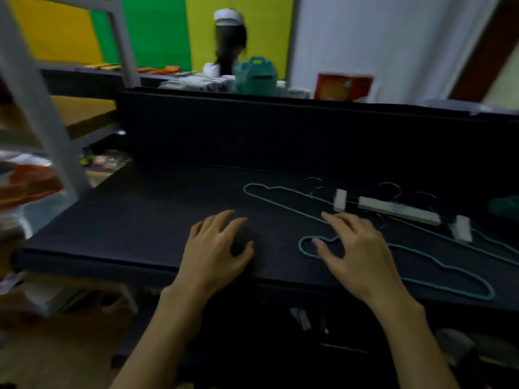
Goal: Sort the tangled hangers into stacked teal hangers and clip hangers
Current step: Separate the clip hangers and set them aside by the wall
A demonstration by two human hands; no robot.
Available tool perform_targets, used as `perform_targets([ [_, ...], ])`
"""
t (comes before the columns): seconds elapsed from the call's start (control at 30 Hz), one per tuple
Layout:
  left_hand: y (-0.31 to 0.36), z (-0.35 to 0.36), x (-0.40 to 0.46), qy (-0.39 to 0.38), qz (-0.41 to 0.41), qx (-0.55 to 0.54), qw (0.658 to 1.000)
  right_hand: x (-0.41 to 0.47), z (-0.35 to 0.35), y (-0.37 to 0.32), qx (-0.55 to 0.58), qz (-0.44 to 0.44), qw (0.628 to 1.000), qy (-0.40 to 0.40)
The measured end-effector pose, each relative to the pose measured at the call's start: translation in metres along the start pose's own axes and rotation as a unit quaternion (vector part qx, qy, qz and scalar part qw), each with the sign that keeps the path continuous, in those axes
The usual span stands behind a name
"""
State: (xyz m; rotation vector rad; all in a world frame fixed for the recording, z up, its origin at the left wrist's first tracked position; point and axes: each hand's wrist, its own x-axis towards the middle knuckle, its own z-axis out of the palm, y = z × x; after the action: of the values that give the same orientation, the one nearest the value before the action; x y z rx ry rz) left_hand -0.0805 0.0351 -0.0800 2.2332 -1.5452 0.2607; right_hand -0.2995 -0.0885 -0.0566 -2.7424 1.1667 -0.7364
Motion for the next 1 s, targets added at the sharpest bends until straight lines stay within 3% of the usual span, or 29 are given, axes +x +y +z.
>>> perform_targets([
  [0.3,0.007,0.026,0.06,-0.052,0.168,-0.046,0.983,-0.042,-0.028,0.012,-0.076,0.144,0.987,0.007],
  [0.5,0.037,0.04,0.09,-0.079,0.227,-0.077,0.968,-0.07,-0.05,0.025,-0.109,0.203,0.973,0.031],
  [0.7,0.042,0.056,0.131,-0.147,0.218,-0.073,0.962,-0.066,-0.056,0.055,-0.113,0.221,0.968,0.038],
  [1.0,0.047,0.069,0.163,-0.208,0.175,-0.072,0.96,0.002,-0.048,0.111,-0.079,0.161,0.983,0.037],
])
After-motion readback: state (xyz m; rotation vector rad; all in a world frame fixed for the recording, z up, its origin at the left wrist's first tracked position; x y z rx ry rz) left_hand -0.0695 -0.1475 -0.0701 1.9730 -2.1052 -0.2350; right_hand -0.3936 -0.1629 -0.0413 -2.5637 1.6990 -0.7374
